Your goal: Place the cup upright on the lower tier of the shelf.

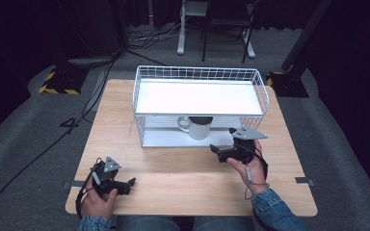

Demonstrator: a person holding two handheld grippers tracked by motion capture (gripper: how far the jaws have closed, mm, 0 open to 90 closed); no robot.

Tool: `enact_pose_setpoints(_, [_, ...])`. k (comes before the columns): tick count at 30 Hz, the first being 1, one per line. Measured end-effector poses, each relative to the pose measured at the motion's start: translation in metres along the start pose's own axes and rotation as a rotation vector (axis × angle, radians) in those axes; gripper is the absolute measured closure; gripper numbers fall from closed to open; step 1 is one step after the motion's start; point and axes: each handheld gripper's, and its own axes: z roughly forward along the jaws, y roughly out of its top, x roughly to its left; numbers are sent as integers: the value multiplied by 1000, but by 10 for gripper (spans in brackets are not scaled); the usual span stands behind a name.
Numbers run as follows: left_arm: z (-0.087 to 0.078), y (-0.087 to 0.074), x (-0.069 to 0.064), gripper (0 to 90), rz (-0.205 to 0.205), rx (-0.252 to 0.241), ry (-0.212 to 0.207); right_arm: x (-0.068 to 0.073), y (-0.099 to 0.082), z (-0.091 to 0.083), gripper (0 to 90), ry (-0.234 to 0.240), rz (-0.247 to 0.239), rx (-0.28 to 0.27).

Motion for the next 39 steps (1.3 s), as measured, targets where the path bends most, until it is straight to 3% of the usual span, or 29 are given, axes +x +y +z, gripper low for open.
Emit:
enact_pose_setpoints(9, [0,0,0,1,0,0,0,-13,-7,-39,0,-8,31,8])
enact_pose_setpoints(21, [1,1,1,2,-3,-3,0,-27,-34,-73,0,-61,64,65])
enact_pose_setpoints(29, [1,1,2,2,-3,-1,2,-38,-57,-90,0,-99,100,134])
enact_pose_setpoints(33, [2,2,3,1,-5,-2,3,-42,-67,-94,0,-127,91,167])
enact_pose_setpoints(37, [3,3,2,1,-12,-3,6,-49,-80,-100,2,-139,120,198])
enact_pose_setpoints(39, [3,4,3,1,-13,-3,11,-56,-92,-102,2,-144,160,253])
